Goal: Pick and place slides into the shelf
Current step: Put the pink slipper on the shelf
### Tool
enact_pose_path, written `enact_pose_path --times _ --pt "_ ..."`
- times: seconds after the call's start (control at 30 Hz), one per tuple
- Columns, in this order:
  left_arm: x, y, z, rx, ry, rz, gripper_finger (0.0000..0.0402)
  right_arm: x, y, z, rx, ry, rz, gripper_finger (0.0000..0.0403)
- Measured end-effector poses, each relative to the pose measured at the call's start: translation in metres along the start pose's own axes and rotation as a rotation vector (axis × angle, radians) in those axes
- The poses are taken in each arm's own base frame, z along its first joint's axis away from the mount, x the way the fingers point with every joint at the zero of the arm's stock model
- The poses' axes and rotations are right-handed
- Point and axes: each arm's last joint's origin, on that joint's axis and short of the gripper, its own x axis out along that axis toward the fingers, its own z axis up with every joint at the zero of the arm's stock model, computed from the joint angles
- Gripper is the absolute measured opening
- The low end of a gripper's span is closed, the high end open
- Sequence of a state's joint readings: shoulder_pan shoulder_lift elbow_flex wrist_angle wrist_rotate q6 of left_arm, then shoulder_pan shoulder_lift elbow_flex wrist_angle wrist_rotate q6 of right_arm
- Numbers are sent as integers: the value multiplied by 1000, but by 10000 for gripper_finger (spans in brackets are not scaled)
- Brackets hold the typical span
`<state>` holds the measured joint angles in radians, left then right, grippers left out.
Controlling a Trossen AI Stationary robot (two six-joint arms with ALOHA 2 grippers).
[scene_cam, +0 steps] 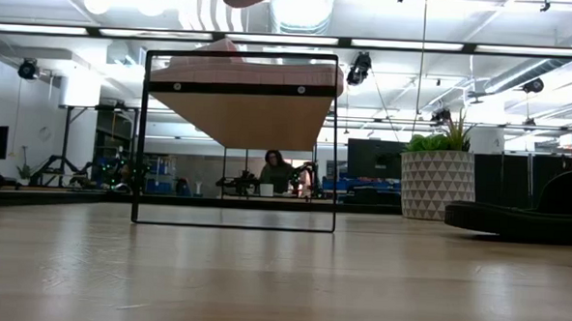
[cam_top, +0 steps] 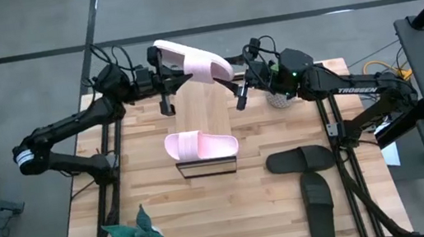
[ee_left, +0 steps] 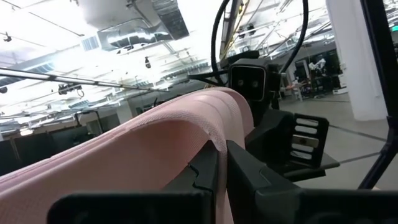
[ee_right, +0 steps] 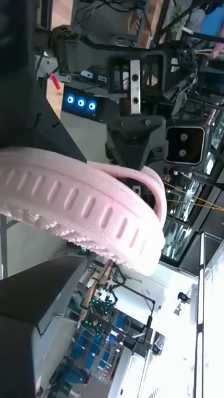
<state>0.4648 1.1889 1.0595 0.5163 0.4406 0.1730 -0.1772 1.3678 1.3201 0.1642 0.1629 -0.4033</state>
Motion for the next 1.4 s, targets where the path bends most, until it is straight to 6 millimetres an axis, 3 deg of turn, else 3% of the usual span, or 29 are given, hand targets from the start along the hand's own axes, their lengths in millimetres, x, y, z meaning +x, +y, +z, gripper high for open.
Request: enact_pose_path --times 0.37,0.73,1.1,1.4 --pt "-1 -1 3 -1 -6 -3 0 0 -1 0 -23 14 -42 178" --pt "-1 -2 3 -7 -6 -9 0 0 -2 1 -43 14 -58 28" --pt "-1 -3 2 -19 1 -15 44 0 -2 0 -46 19 -50 27" --pt "-3 -5 4 -22 5 -47 137 -16 -8 8 -39 40 -35 27"
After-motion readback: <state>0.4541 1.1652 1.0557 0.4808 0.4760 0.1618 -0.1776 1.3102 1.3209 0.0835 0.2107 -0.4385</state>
